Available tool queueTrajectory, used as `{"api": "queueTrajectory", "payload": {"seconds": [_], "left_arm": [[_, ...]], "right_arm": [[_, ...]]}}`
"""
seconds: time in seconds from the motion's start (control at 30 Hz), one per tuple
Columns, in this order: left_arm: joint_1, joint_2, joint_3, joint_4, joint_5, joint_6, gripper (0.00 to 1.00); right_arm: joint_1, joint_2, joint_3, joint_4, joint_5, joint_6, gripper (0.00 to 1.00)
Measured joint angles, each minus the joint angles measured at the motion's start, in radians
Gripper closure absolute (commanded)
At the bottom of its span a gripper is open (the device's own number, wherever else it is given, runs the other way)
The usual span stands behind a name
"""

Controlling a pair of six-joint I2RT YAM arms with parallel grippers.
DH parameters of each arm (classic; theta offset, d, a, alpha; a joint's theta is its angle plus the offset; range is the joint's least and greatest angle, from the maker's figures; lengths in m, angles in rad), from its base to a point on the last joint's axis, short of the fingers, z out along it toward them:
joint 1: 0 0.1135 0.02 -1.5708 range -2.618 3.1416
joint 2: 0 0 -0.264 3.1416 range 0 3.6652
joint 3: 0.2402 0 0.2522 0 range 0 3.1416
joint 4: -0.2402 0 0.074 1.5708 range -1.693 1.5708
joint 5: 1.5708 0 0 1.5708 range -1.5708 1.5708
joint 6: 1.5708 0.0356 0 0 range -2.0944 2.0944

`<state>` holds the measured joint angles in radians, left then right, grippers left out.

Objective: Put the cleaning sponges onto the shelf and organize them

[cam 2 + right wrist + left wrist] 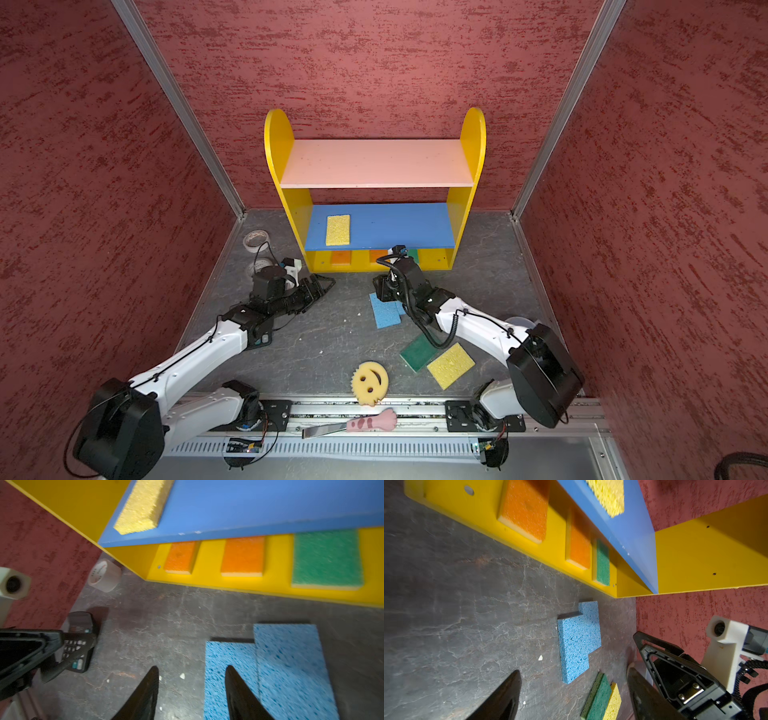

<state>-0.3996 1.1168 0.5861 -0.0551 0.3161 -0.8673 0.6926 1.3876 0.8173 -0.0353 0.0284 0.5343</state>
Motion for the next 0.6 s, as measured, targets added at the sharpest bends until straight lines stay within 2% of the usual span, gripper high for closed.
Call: {"api": "queueTrajectory", "payload": {"seconds": [0.2,0.33,0.47,0.6], "left_arm": [[-0.111,0.089,0.003,0.011,-0.038,-0.019,0.20],[-0.188,0.175,0.019,0.040,-0.056,-0.039,0.20],[-0.250,0.264,0.066,0.053,-0.060,-0.045,0.20],[-0.296,0.351,0.153,0.056,-0.051,-0.039,0.20]], "right_arm": [[-0.002,-0.021,-0.121,-0.033,0.031,0.054,0.57],[-0.008,-0.024,-0.139,-0.102,0.049,0.090,0.57],[-0.032,-0.098,-0.181,-0.184,0.075,0.150,0.42],[-0.065,-0.265,-0.249,-0.324,0.097,0.227,0.32]]}}
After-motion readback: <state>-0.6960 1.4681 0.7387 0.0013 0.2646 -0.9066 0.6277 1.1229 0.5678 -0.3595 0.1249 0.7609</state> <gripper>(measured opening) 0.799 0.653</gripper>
